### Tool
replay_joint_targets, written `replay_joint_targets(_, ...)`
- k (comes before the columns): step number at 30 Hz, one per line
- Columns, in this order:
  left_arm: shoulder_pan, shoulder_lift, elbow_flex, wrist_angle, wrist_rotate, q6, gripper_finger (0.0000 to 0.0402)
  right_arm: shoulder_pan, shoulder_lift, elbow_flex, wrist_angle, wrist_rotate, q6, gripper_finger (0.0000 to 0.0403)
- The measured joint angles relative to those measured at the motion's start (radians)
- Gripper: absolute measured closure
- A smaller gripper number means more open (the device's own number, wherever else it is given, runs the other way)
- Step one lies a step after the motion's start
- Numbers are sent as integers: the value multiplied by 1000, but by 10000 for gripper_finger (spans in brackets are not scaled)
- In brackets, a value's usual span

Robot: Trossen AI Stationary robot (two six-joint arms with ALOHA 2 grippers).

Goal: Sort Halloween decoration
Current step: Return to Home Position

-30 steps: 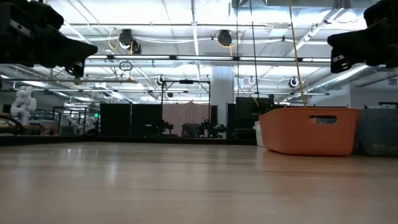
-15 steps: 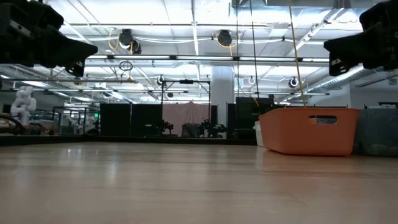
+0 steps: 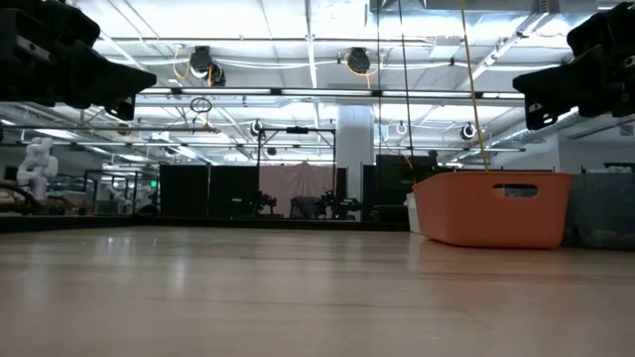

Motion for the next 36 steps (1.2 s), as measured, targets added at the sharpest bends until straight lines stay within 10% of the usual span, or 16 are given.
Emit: replay_joint_targets(36,0,10,-1,1,6,-26,402,0,0,0,3,-5,3,403)
